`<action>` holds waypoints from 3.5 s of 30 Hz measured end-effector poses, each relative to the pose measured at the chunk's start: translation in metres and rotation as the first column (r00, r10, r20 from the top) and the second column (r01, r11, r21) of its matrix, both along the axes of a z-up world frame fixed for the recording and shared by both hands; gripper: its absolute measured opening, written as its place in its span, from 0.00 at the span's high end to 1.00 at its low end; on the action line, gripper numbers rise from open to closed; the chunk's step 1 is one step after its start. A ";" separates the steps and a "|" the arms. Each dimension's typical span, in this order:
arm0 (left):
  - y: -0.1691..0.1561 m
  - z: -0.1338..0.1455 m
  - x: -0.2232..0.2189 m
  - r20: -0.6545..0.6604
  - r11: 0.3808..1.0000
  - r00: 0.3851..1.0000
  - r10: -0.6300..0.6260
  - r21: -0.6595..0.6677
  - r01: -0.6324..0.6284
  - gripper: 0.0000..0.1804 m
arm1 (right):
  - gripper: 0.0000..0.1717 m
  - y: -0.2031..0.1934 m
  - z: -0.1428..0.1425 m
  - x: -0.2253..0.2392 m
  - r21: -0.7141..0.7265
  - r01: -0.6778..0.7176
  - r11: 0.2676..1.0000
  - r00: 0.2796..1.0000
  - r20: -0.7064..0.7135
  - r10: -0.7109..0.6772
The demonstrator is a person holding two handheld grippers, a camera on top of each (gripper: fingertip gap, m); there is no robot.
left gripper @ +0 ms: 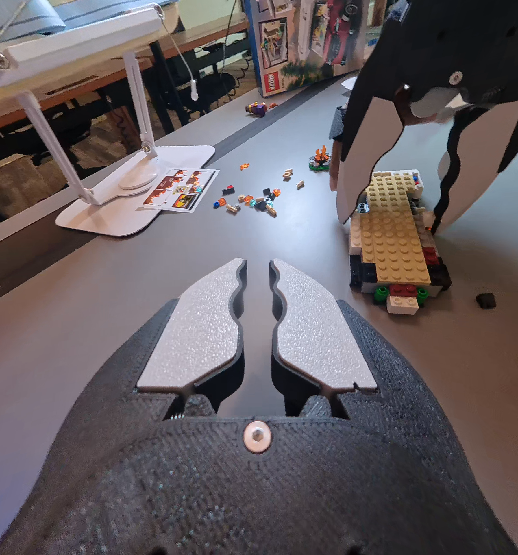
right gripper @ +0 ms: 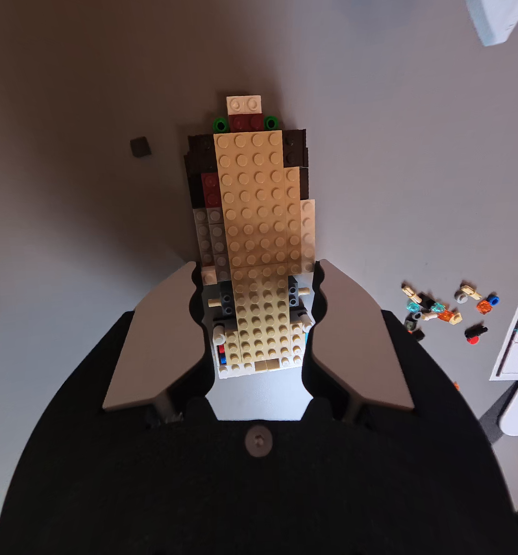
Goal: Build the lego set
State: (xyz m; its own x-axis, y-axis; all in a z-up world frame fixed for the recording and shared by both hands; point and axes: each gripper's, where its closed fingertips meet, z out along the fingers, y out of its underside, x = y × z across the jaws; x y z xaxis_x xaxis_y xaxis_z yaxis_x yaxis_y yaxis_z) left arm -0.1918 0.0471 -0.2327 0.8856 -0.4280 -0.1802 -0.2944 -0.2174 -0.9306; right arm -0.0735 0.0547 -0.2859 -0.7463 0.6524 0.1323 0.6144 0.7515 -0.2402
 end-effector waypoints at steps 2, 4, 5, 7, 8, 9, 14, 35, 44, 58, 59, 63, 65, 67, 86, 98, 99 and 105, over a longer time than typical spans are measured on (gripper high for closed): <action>-0.003 -0.004 0.008 -0.021 0.999 0.999 -0.047 -0.018 0.046 0.91 | 0.59 0.005 0.002 0.000 0.037 -0.023 0.999 0.999 -0.024 0.024; -0.006 -0.007 0.017 -0.043 0.995 0.995 -0.094 -0.030 0.093 0.90 | 0.59 0.013 0.005 0.001 0.107 -0.046 0.993 0.998 -0.047 0.051; -0.008 -0.008 0.020 -0.055 0.994 0.993 -0.109 -0.034 0.107 0.90 | 0.60 0.015 0.009 0.002 0.129 -0.049 0.990 0.996 -0.062 0.057; -0.009 -0.011 0.024 -0.082 0.991 0.989 -0.127 -0.043 0.124 0.90 | 0.62 0.015 0.020 0.003 0.135 -0.027 0.990 0.993 -0.111 0.043; -0.010 -0.012 0.025 -0.090 0.991 0.987 -0.131 -0.047 0.127 0.90 | 0.62 0.014 0.024 0.004 0.118 -0.005 0.993 0.991 -0.131 0.021; -0.010 -0.013 0.025 -0.095 0.990 0.986 -0.134 -0.050 0.129 0.90 | 0.63 0.012 0.027 0.005 0.089 0.022 0.996 0.990 -0.143 -0.009; -0.007 -0.013 0.023 -0.094 0.992 0.989 -0.116 -0.051 0.111 0.91 | 0.58 -0.011 0.025 -0.003 -0.098 0.124 0.987 0.985 -0.105 -0.134; -0.009 -0.009 0.023 -0.118 0.995 0.988 -0.101 -0.021 0.099 0.92 | 0.68 -0.046 0.020 0.002 -0.118 0.000 0.993 1.000 0.003 0.000; -0.009 -0.009 0.023 -0.109 0.995 0.989 -0.098 -0.021 0.096 0.92 | 0.62 -0.033 0.014 -0.013 -0.086 0.013 0.996 1.000 -0.018 -0.015; -0.009 -0.012 0.021 -0.109 0.996 0.990 -0.093 -0.027 0.091 0.93 | 0.66 -0.040 0.018 -0.004 -0.053 -0.010 0.999 0.998 -0.070 0.007; -0.009 -0.011 0.020 -0.107 0.996 0.990 -0.091 -0.027 0.089 0.93 | 0.66 -0.040 0.021 -0.002 -0.059 -0.001 0.998 0.997 -0.079 -0.004; -0.009 -0.011 0.020 -0.107 0.996 0.990 -0.092 -0.024 0.090 0.93 | 0.66 -0.037 0.034 0.005 -0.086 0.078 0.993 0.985 -0.146 -0.090; -0.010 -0.011 0.022 -0.102 0.995 0.990 -0.102 -0.023 0.100 0.93 | 0.67 -0.039 0.037 0.009 -0.115 0.144 0.983 0.968 -0.190 -0.164; -0.011 -0.011 0.025 -0.101 0.993 0.988 -0.114 -0.026 0.112 0.92 | 0.69 -0.045 0.037 0.014 -0.159 0.217 0.963 0.939 -0.235 -0.250; -0.015 -0.009 0.032 -0.104 0.990 0.984 -0.144 -0.022 0.143 0.92 | 0.86 -0.087 0.001 0.003 -0.290 0.400 0.869 0.867 -0.187 -0.461; -0.018 -0.010 0.038 -0.125 0.984 0.976 -0.176 -0.022 0.175 0.92 | 0.79 -0.099 0.023 -0.003 -0.387 0.285 0.877 0.899 -0.209 -0.384; -0.018 -0.010 0.038 -0.124 0.984 0.976 -0.177 -0.023 0.176 0.93 | 0.78 -0.091 0.031 -0.002 -0.369 0.253 0.894 0.904 -0.240 -0.355; -0.018 -0.012 0.040 -0.133 0.983 0.974 -0.186 -0.029 0.184 0.93 | 0.57 -0.012 0.025 0.003 -0.023 0.155 0.988 0.980 -0.124 -0.156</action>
